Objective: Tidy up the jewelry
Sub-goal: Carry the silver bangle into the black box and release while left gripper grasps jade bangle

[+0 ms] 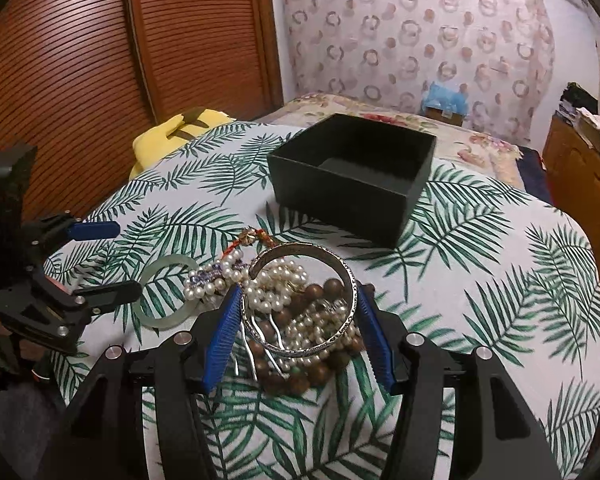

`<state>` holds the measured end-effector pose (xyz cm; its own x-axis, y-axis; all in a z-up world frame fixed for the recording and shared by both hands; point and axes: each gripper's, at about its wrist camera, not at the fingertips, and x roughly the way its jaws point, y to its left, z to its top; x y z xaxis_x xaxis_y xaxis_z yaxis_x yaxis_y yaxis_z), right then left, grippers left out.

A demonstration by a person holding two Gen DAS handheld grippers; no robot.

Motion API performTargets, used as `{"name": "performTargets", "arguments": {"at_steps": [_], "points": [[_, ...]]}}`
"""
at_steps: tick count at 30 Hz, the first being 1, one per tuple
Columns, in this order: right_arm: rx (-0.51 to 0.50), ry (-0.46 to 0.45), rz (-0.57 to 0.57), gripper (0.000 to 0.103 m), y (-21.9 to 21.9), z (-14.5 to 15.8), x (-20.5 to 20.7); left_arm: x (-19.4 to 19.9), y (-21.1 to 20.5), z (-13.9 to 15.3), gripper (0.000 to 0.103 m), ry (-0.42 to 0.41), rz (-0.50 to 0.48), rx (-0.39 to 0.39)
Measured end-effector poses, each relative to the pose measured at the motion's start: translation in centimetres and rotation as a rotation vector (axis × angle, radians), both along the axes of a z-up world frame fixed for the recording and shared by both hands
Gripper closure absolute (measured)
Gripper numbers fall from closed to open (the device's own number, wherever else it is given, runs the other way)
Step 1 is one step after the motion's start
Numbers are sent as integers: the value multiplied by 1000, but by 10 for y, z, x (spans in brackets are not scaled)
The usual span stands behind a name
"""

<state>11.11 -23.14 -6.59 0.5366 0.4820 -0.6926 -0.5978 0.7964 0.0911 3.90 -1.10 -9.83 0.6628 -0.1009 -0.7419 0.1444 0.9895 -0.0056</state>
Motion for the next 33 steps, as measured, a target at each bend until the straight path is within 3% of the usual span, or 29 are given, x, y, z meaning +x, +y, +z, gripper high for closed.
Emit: {"name": "performTargets", "arguments": {"at_steps": [9,14,18,26,33], "points": [[14,-7,-18,43,-7,0,-7,9,-23,-11,8,39,-61,63],[23,-4,-13,43,-7,0,-9,15,-30,-15,18,64,-89,78],[26,-4,-11,43,-7,0,-11,10,-30,-14,34,61,-113,39],[22,-10,-9,43,-6,1,-11,-6,-16,-12,34,21,-90,24],[14,-27,-4,43,0,14,8,4,5,12,34,-44,-47,-39]]}}
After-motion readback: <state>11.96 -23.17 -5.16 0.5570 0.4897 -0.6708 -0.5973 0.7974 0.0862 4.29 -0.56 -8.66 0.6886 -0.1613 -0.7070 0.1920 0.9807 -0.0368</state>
